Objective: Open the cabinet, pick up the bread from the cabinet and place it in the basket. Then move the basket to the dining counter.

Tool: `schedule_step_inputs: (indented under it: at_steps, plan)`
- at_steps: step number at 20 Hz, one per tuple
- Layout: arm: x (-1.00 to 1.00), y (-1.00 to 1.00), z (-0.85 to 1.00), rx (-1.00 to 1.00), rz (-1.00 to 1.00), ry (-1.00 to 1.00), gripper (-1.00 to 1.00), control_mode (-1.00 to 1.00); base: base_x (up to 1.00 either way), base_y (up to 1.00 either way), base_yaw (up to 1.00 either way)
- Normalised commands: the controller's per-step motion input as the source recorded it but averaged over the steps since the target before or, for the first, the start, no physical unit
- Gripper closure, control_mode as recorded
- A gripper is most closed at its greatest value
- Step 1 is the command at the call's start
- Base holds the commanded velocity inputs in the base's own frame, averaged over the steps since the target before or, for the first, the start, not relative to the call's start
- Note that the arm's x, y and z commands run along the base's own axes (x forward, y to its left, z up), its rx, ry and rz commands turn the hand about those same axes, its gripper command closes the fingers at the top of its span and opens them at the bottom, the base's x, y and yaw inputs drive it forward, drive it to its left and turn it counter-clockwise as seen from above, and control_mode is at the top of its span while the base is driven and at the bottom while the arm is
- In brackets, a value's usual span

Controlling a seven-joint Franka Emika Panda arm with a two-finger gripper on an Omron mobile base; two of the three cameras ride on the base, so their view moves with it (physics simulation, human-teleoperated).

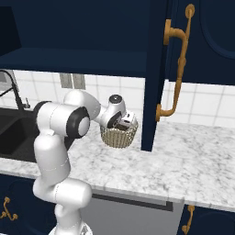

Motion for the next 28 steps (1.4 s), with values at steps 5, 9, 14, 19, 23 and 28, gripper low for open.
schedule_step_inputs:
  at_steps: [5,9,14,19,23,28]
  plan:
    - [-0.03,-0.01,0.08,0.00,0.00,-0.05,-1.00,-1.00,0.00,0.00,0.00]
    - [-0.24,0.01,0.37,0.00,0.00,-0.13,-1.00,-1.00,0.00,0.00,0.00]
    - [-0.90,0.06,0.44,0.00,0.03,-0.10,-1.00,-1.00,0.00,0.00,0.00]
    - [-0.65,0.41,0.70,0.00,0.07,-0.11,-1.00,-1.00,0.00,0.00,0.00]
    - [-0.75,0.38,0.36,-0.08,0.08,-0.01,-1.00,-1.00,0.00,0.00,0.00]
    - [-0.38,0.22,0.00,-0.17,0.03,0.01,-1.00,-1.00,0.00,0.00,0.00]
